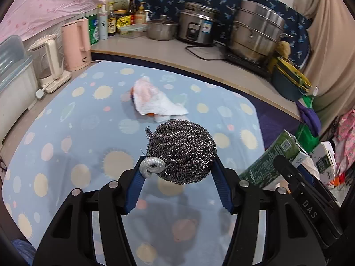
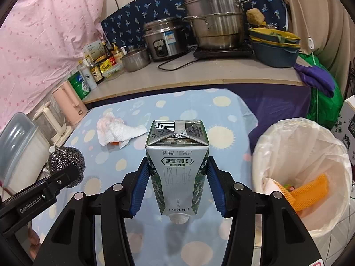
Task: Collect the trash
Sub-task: 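Carry the scrubber and milk carton over the bin and open both tools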
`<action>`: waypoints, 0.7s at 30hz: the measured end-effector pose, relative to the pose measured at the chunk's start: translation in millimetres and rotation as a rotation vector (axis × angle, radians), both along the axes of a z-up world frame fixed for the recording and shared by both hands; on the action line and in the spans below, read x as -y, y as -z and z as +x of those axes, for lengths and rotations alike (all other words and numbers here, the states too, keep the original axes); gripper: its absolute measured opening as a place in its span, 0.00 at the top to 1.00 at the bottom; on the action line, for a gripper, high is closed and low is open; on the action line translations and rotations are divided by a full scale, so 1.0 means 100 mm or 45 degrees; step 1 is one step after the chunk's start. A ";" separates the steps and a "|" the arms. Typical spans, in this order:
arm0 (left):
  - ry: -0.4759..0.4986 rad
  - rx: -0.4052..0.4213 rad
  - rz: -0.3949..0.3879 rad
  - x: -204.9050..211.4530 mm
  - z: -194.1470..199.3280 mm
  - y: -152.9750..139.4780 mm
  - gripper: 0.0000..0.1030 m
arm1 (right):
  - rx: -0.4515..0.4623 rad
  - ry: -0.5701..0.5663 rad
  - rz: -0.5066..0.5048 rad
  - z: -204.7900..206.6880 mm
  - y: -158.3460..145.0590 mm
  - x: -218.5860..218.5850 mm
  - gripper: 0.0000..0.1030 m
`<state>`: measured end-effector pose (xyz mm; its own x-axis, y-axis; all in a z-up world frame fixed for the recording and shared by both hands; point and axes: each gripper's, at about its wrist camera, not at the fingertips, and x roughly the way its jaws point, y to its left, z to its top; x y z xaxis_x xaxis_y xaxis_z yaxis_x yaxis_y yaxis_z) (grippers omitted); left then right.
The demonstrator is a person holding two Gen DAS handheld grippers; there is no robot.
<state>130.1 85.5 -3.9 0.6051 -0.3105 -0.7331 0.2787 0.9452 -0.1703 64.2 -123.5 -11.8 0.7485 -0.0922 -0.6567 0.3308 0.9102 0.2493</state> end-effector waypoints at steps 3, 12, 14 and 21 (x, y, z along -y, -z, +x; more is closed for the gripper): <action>0.052 0.014 0.001 0.15 -0.14 -0.06 0.46 | 0.027 0.031 -0.005 -0.16 -0.07 0.11 0.52; 0.183 0.069 0.030 0.63 -0.43 -0.22 0.46 | 0.129 0.146 -0.023 -0.62 -0.37 0.49 0.52; 0.208 0.079 0.031 0.73 -0.49 -0.25 0.46 | 0.153 0.175 -0.031 -0.72 -0.44 0.59 0.52; 0.319 0.103 0.057 1.19 -0.69 -0.30 0.46 | 0.195 0.288 -0.053 -1.02 -0.55 0.95 0.52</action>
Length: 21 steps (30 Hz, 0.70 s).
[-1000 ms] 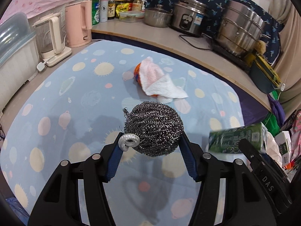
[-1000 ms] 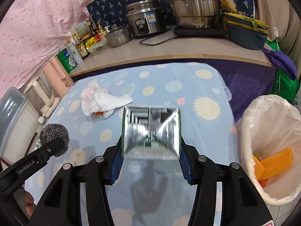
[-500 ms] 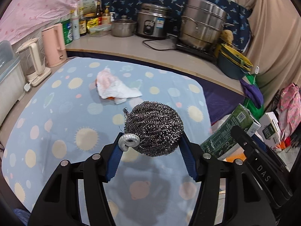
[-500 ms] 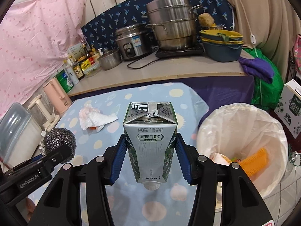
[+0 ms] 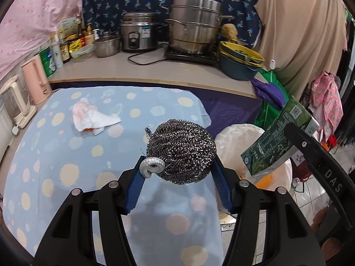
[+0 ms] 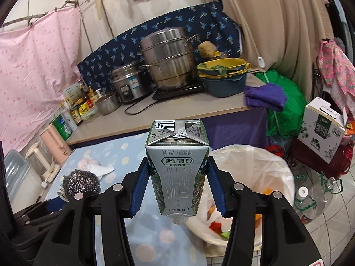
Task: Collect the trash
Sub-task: 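Carry the scrubber and milk carton over the bin and open both tools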
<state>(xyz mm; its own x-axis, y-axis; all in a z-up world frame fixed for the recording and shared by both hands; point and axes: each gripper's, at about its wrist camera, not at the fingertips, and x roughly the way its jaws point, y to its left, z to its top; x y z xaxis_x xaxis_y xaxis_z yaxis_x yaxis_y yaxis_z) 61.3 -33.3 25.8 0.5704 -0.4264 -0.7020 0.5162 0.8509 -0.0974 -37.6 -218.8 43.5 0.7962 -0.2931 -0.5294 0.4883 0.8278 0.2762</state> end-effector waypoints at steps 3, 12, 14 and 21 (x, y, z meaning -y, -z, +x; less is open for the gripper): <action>0.049 0.003 0.016 0.22 -0.08 0.00 0.46 | 0.011 0.047 0.002 -0.10 -0.02 0.16 0.52; 0.163 0.010 0.058 0.77 -0.24 0.06 0.46 | 0.018 0.169 0.015 -0.32 0.02 0.61 0.52; 0.180 0.014 0.068 0.87 -0.26 0.08 0.46 | 0.017 0.185 0.022 -0.34 0.05 0.68 0.52; 0.225 0.022 0.098 1.14 -0.32 0.14 0.46 | 0.014 0.223 0.032 -0.38 0.11 0.85 0.52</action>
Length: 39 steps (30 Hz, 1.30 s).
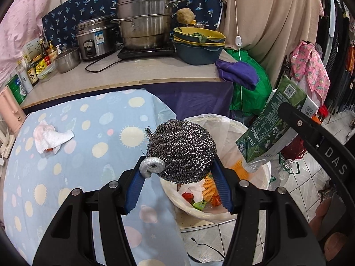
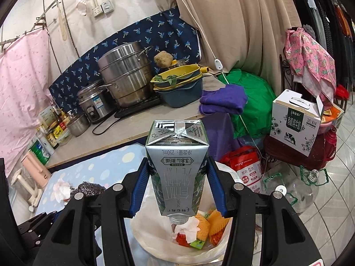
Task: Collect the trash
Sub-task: 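Carry the scrubber and milk carton over the bin and open both tools, then move both tools back to the table toward the orange bag and paper towel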
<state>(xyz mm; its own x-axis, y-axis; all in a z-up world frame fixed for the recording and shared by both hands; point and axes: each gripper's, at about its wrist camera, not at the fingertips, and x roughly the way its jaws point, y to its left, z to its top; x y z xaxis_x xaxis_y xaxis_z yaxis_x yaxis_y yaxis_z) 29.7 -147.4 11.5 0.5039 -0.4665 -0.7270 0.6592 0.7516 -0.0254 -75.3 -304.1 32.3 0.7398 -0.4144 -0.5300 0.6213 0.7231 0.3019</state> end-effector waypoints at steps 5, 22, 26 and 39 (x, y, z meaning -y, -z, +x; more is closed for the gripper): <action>0.012 0.009 0.012 0.14 0.02 0.02 0.46 | -0.006 0.013 0.000 0.03 0.02 0.09 0.52; -0.009 0.034 0.017 0.38 0.04 0.07 0.23 | -0.006 0.058 0.042 0.11 0.14 0.26 0.46; -0.024 0.059 0.013 0.39 0.06 0.03 0.19 | 0.029 0.086 0.040 0.06 0.12 0.28 0.36; -0.046 0.053 0.016 0.39 0.10 0.04 0.19 | 0.024 0.081 0.051 0.06 0.12 0.30 0.36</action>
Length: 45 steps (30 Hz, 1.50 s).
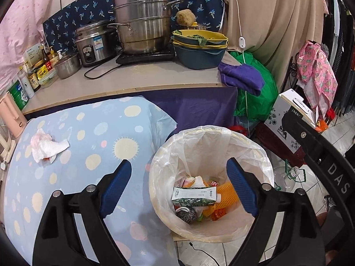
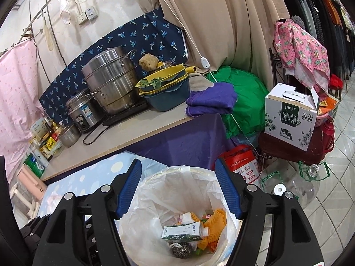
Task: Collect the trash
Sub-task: 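Move both tools back to the table toward the orange bag and paper towel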
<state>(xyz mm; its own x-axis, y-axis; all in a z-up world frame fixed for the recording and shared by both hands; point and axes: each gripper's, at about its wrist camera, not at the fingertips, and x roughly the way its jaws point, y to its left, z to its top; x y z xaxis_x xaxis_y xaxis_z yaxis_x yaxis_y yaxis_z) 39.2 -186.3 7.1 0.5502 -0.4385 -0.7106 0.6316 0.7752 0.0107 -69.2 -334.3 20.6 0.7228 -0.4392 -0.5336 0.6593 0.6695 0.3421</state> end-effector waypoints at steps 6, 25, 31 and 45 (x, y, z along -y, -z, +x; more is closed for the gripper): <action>-0.016 -0.010 -0.012 -0.06 0.03 -0.01 0.19 | -0.004 -0.005 -0.001 0.02 0.01 -0.02 0.35; -0.147 -0.061 -0.064 -0.63 0.35 -0.02 0.19 | -0.053 -0.125 -0.046 0.42 -0.04 -0.49 0.35; -0.243 -0.097 -0.080 -1.01 0.60 0.04 0.19 | -0.081 -0.203 -0.058 0.69 -0.01 -0.79 0.35; -0.567 -0.163 -0.110 -2.28 1.32 0.25 0.19 | -0.175 -0.509 -0.099 1.62 0.15 -1.82 0.35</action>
<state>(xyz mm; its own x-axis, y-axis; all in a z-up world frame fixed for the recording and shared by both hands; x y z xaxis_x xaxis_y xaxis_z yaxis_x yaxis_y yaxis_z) 170.9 41.7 -18.0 0.6084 -0.2403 -0.7564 0.2294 0.9656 -0.1222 92.3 -151.9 5.9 0.7689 -0.1816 -0.6130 0.3785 0.9020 0.2076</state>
